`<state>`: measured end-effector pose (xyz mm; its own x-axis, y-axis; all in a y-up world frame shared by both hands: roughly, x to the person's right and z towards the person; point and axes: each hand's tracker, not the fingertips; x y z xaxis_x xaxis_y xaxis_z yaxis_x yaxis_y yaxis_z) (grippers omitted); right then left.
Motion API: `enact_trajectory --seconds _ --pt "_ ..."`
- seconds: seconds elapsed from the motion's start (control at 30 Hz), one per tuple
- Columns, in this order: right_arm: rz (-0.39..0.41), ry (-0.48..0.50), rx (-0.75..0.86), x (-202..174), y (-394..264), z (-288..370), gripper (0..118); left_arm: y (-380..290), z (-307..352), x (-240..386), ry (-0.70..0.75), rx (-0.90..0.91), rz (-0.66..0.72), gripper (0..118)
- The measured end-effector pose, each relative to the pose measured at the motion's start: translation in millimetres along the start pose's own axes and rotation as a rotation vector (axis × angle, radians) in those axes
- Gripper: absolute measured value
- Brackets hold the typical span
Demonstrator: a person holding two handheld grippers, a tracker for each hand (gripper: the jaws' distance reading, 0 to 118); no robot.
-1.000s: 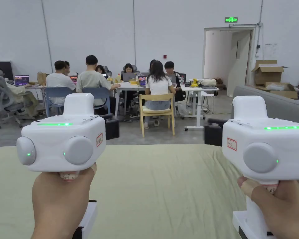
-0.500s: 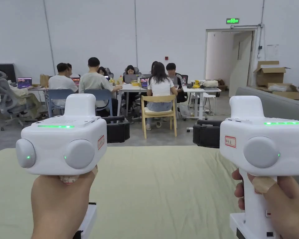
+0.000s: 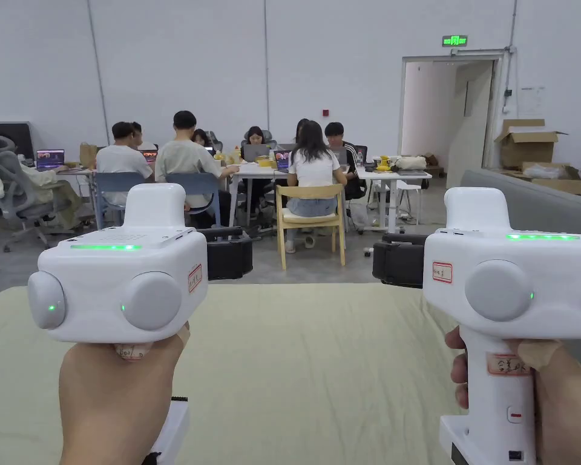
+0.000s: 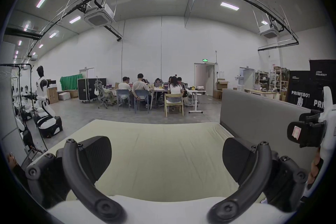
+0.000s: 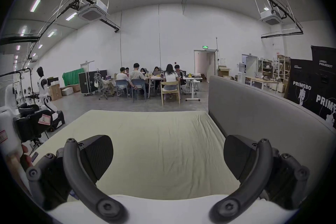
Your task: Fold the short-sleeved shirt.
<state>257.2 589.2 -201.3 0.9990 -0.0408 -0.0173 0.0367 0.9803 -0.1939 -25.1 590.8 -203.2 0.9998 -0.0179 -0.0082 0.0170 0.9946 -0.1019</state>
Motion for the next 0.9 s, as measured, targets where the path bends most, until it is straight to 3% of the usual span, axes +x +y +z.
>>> enact_trajectory --seconds 0.2,0.9 --pt "0.013 0.005 0.005 -4.8 -0.8 -1.9 118 -0.3 1.1 4.5 0.015 0.018 -0.043 118" --pt "0.026 0.015 0.008 -8.2 0.0 -1.7 118 -4.6 -7.9 -4.0 0.018 -0.010 -0.005 118"
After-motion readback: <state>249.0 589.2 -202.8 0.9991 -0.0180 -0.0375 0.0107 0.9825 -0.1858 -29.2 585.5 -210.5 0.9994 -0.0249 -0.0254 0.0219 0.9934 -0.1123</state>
